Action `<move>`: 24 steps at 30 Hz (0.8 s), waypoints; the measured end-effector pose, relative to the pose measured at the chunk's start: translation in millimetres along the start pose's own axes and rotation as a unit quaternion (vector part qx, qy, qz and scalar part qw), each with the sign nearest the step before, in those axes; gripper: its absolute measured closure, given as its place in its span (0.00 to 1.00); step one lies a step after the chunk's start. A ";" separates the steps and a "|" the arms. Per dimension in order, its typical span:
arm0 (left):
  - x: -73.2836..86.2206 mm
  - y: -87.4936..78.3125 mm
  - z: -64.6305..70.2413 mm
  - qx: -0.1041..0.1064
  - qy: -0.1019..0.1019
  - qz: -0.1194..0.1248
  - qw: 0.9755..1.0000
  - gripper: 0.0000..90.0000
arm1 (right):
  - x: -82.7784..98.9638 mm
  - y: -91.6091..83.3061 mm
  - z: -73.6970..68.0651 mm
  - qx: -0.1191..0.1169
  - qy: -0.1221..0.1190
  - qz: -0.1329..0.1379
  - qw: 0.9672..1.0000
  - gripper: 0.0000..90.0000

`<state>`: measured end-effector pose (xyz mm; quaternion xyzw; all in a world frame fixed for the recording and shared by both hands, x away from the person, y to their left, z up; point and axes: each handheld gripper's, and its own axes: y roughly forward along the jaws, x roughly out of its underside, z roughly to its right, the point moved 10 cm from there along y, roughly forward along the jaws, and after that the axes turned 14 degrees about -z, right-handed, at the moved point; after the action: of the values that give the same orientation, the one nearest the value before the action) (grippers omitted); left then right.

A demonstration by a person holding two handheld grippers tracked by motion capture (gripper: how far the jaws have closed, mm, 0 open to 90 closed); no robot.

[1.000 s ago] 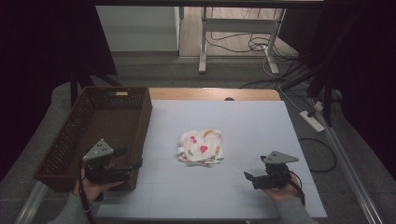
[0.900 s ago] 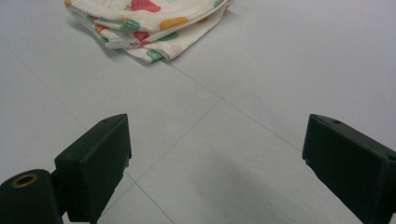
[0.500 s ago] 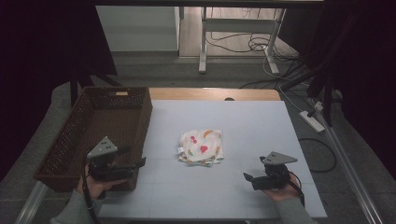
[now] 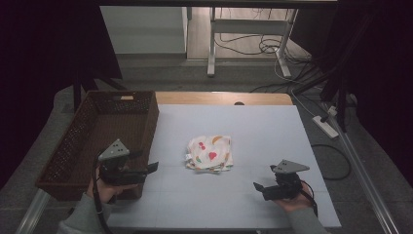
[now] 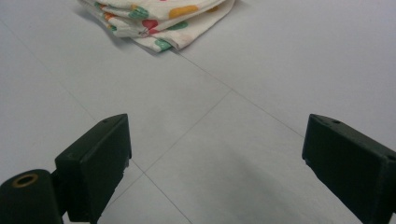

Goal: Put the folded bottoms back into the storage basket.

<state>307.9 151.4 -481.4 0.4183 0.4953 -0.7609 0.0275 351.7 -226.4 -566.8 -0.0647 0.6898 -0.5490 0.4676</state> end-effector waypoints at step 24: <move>-22.4 15.8 14.8 0.012 0.024 -0.010 1.000 0.26 | -1.1 1.2 -2.2 -0.006 -0.002 0.000 1.000 0.10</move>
<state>320.6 123.5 -475.7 0.4316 0.4907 -0.7569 0.0035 351.2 -223.8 -567.3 -0.0684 0.6922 -0.5450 0.4681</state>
